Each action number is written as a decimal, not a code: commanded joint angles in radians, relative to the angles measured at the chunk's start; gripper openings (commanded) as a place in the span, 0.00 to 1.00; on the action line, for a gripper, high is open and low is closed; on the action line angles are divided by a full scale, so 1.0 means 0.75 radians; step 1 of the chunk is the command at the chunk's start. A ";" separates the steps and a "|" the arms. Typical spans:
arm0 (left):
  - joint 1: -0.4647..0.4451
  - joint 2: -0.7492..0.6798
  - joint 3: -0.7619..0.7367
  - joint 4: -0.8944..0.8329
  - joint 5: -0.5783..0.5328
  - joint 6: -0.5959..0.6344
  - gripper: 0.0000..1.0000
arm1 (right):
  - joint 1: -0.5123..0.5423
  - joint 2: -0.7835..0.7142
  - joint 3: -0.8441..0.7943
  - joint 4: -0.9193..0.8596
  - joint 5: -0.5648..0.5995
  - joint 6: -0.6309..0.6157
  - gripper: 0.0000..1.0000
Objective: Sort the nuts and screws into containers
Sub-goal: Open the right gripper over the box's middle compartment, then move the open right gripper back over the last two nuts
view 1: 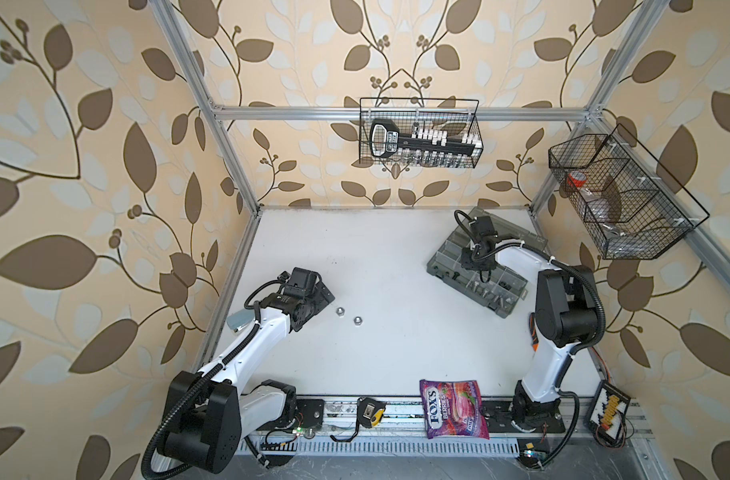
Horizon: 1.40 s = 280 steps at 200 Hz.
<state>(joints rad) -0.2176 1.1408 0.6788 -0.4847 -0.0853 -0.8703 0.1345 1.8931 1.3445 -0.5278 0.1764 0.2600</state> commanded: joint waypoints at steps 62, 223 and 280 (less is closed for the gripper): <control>-0.014 -0.034 0.039 -0.020 -0.028 0.011 0.99 | -0.004 -0.085 0.016 -0.009 0.006 -0.004 0.36; -0.013 -0.030 0.026 -0.020 -0.056 -0.021 0.99 | 0.576 -0.414 -0.200 0.021 0.023 0.134 0.51; -0.013 -0.030 0.015 -0.023 -0.064 -0.048 0.99 | 0.904 -0.198 -0.077 0.023 -0.008 0.185 0.70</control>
<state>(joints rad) -0.2176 1.1339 0.6788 -0.4900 -0.0948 -0.8909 0.7448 1.6691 1.2304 -0.5034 0.1745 0.3771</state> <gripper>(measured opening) 0.989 0.682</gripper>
